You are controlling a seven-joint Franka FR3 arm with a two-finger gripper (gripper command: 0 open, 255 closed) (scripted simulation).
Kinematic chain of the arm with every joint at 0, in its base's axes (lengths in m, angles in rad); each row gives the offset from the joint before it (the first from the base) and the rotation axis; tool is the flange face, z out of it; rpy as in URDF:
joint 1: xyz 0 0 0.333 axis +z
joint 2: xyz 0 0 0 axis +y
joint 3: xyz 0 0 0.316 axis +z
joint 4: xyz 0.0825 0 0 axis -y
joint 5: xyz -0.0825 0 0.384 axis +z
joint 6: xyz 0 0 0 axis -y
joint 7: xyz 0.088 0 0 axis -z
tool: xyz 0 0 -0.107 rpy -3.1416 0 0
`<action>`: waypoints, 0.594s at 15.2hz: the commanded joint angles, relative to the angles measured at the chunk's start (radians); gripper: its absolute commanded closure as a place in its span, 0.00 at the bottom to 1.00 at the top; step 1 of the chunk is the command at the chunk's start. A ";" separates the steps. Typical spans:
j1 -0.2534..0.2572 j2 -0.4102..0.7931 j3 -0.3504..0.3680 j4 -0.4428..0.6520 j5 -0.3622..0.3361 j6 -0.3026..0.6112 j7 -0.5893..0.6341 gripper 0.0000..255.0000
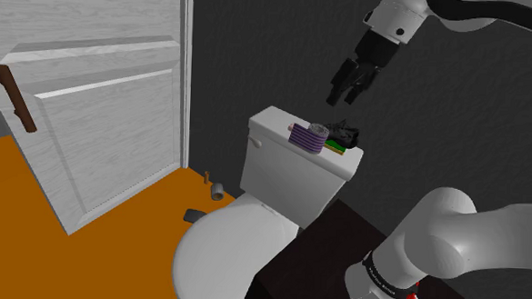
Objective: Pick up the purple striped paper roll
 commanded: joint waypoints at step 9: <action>0.007 0.155 -0.130 -0.056 -0.106 0.142 -0.267 0.00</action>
